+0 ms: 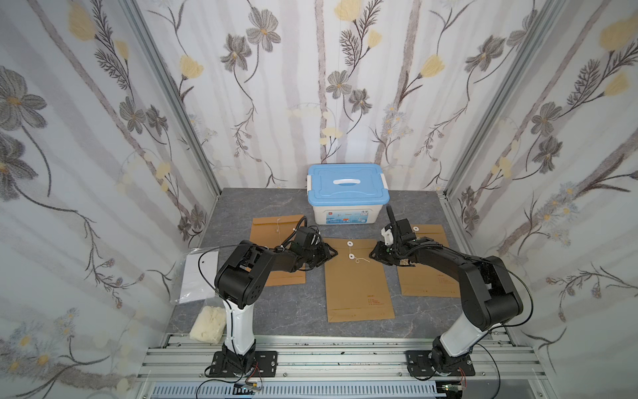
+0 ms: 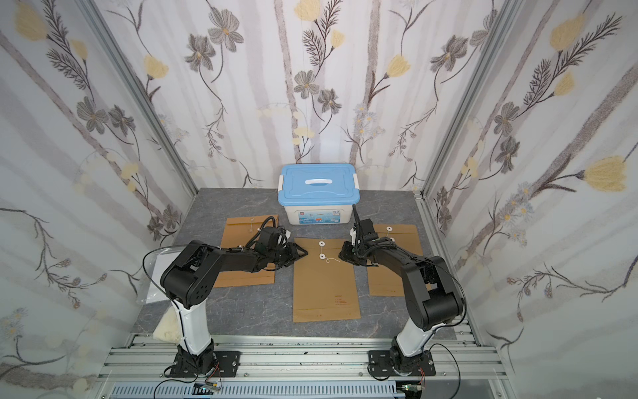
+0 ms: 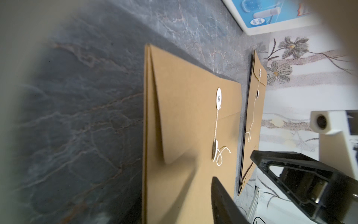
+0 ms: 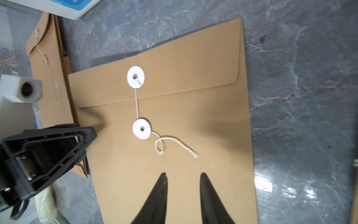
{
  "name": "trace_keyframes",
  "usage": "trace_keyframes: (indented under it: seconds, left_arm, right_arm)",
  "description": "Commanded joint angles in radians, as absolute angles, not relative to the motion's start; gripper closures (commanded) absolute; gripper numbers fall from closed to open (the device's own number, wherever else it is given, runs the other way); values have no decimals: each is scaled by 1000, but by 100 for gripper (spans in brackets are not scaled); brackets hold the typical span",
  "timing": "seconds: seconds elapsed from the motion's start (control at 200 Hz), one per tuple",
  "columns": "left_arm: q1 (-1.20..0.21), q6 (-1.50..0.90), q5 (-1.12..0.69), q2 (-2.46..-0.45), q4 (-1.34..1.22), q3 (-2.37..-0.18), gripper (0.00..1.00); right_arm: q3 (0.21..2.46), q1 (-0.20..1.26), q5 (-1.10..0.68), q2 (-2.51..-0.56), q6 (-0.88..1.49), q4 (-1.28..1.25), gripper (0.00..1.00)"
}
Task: Close the mouth of the file bag
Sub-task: Place the file bag at the center of the board.
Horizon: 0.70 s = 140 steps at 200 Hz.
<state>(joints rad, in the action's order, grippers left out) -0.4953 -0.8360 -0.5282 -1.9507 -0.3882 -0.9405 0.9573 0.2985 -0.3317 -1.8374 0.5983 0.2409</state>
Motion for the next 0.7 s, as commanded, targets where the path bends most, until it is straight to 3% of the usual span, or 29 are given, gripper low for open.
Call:
trace_keyframes:
  seconds: [0.0,0.32,0.694]
  left_arm:
    - [-492,-842,-527,-1957,-417,-936,47]
    - [-477,-857,-511,-1959,-417,-923,32]
    - [-472,-860,-491,-1918,-384,-912,22]
  right_arm:
    - [947,296,-257,-1850,626,184,66]
    - [898,287,-172,-1819,601,227,60]
    - [845,265,-264,-1845,603,157,60]
